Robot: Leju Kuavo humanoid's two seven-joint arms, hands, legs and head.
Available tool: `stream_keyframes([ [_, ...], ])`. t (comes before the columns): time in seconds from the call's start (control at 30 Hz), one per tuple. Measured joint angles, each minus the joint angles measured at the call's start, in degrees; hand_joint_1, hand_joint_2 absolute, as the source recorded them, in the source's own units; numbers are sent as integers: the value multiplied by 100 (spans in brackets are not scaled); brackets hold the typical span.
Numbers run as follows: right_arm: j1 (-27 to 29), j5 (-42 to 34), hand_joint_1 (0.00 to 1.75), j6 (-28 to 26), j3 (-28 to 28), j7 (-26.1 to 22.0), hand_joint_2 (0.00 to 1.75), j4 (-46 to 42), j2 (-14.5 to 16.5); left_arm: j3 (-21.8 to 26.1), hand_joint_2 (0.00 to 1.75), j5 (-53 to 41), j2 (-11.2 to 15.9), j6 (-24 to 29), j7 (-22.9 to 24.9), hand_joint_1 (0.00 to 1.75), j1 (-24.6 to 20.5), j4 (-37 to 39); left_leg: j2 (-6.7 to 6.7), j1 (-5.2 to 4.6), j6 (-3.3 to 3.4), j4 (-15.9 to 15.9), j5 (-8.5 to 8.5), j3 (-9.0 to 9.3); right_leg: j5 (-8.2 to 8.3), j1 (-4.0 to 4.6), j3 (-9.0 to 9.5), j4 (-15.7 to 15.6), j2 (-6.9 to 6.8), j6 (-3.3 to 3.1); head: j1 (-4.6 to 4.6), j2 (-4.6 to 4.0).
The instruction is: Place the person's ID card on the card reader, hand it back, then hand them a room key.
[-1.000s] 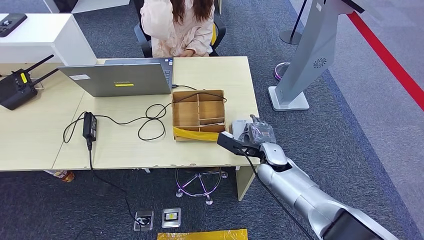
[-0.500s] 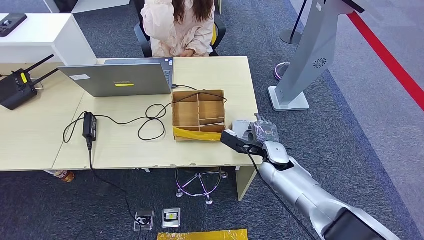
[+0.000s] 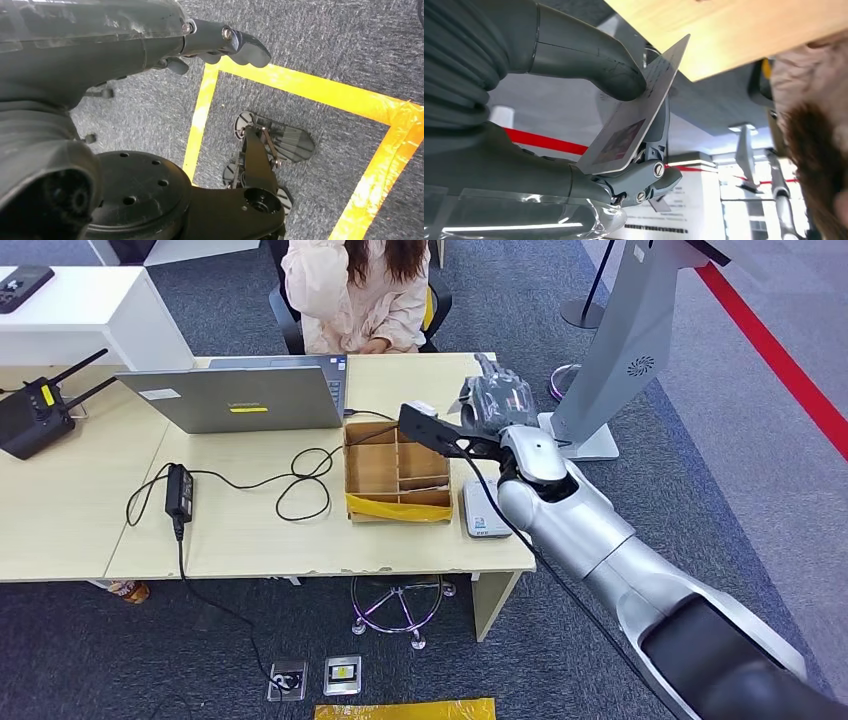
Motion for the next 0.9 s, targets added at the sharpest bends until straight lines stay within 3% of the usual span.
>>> stream_keyframes([
  [0.63, -131, -237, 175, -381, 36, -256, 175, 362, 374, 2, 0, 226, -10, 106, 60, 0, 9, 2, -4, 5, -1, 0, -1, -2, -1, 4, 0, -2, -2, -1, -2, 0],
  [0.9, -126, -110, 175, -445, 35, 36, 175, 609, 398, 2, 0, 239, 6, 128, 172, 0, 24, 8, -4, 4, -1, 1, -1, -3, -1, 3, 0, -3, -3, -1, 0, 1],
])
